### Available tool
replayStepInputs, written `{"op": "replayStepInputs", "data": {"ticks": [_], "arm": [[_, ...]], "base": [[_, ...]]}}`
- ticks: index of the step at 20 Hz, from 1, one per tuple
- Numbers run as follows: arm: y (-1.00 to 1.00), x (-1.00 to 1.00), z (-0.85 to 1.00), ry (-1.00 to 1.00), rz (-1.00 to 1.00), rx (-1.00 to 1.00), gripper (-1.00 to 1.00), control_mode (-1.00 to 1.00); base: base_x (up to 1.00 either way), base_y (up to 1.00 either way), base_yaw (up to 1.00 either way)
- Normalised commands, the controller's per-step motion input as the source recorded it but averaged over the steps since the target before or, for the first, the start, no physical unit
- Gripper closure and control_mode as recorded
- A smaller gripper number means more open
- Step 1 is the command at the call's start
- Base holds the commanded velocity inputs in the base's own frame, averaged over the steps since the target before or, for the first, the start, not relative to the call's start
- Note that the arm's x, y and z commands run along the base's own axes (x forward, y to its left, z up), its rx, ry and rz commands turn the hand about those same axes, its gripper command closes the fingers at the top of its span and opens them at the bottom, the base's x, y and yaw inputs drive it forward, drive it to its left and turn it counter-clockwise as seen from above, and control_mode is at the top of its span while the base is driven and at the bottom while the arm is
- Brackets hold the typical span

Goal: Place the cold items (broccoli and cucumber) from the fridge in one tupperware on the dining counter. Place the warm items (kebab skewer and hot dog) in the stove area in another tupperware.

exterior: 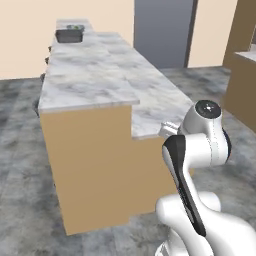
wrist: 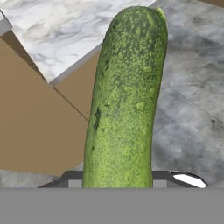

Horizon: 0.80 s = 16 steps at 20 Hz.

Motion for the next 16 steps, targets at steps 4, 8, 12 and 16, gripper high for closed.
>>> {"op": "replayStepInputs", "data": {"ticks": [4, 8, 12, 16], "arm": [[0.00, 0.00, 0.00, 0.00, 0.00, 0.00, 1.00, 1.00], [0.00, 0.00, 0.00, 0.00, 0.00, 0.00, 1.00, 1.00], [0.00, 0.00, 0.00, 0.00, 0.00, 0.00, 1.00, 1.00], [0.00, 0.00, 0.00, 0.00, 0.00, 0.00, 1.00, 1.00]], "base": [[0.00, 1.00, 0.00], [0.00, 1.00, -0.01], [0.00, 1.00, -0.04], [0.00, 1.00, -0.17]]}}
